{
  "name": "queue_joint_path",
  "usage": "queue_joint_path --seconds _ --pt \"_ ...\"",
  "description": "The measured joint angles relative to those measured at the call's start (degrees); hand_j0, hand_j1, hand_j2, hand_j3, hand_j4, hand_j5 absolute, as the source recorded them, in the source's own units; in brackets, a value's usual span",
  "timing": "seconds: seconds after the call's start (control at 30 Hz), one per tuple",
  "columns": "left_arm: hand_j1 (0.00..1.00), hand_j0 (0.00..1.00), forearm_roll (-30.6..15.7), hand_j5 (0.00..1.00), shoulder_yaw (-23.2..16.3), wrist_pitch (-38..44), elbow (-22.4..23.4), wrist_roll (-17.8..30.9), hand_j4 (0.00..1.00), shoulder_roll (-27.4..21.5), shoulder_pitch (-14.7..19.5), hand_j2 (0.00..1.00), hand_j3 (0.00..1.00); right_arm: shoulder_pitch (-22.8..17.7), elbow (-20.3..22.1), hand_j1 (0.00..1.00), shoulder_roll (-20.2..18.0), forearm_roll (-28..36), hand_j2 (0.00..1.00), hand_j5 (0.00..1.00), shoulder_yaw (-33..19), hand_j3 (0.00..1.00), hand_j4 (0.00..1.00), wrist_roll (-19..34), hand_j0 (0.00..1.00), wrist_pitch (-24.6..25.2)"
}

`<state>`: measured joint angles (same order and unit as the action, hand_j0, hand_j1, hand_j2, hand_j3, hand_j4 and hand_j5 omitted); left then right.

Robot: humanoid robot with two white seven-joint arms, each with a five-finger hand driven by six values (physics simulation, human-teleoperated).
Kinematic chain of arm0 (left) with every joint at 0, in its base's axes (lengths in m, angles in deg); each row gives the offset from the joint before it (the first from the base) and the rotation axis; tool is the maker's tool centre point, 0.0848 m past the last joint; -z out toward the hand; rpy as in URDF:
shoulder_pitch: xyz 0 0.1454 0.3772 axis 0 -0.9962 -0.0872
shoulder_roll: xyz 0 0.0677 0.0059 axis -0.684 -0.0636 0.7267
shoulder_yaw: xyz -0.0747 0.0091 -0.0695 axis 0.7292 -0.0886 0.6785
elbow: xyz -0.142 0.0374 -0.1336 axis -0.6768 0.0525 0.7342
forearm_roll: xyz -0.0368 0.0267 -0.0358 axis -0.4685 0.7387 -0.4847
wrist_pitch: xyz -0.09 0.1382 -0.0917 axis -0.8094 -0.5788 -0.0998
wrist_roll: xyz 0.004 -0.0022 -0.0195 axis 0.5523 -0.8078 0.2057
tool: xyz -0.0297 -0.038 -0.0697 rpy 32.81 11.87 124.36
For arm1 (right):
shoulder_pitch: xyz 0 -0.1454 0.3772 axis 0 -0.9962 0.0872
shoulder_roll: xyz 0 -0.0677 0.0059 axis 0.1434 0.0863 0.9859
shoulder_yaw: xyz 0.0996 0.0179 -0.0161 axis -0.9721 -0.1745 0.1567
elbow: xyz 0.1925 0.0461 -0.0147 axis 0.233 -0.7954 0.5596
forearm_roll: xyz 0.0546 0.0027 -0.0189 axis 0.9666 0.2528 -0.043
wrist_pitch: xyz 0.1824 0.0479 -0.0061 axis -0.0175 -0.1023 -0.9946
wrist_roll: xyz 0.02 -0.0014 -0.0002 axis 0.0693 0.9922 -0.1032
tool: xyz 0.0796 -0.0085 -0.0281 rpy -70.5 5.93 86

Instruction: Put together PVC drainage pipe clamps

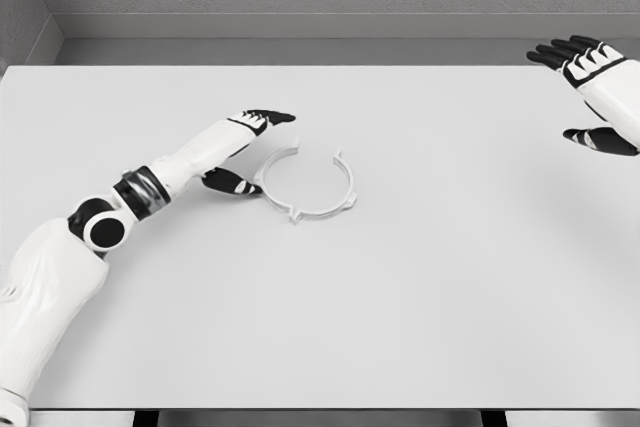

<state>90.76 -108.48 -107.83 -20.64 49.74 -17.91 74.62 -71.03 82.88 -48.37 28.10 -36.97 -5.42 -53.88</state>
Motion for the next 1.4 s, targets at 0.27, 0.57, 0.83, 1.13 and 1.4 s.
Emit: queue_joint_path --seconds 0.27,0.57,0.83,1.13,1.4 --pt "1.0 1.0 -0.3 1.0 0.5 0.0 0.4 0.0 1.0 -0.6 0.4 1.0 1.0 0.0 0.0 1.0 0.0 0.0 1.0 1.0 0.0 1.0 1.0 0.0 1.0 0.0" --pt "1.0 1.0 -0.3 1.0 0.5 0.0 3.7 -0.1 1.0 -0.7 2.8 1.0 1.0 0.0 0.0 1.0 0.0 0.0 1.0 1.0 0.0 1.0 1.0 0.0 1.0 0.0" --pt "1.0 1.0 0.0 1.0 0.2 0.0 6.5 -0.1 1.0 0.0 4.1 1.0 1.0 -0.1 0.1 1.0 0.0 0.0 1.0 1.0 0.0 1.0 1.0 0.0 1.0 0.0" --pt "1.0 1.0 0.0 1.0 0.2 0.0 8.5 0.0 1.0 0.8 5.3 1.0 1.0 -0.1 0.1 1.0 0.0 0.0 1.0 1.0 0.0 1.0 1.0 0.0 1.0 0.0" --pt "1.0 1.0 0.0 1.0 0.2 0.0 9.1 0.0 1.0 1.6 5.5 1.0 1.0 -0.1 0.1 1.0 0.0 0.0 1.0 1.0 0.0 1.0 1.0 0.0 1.0 0.0"
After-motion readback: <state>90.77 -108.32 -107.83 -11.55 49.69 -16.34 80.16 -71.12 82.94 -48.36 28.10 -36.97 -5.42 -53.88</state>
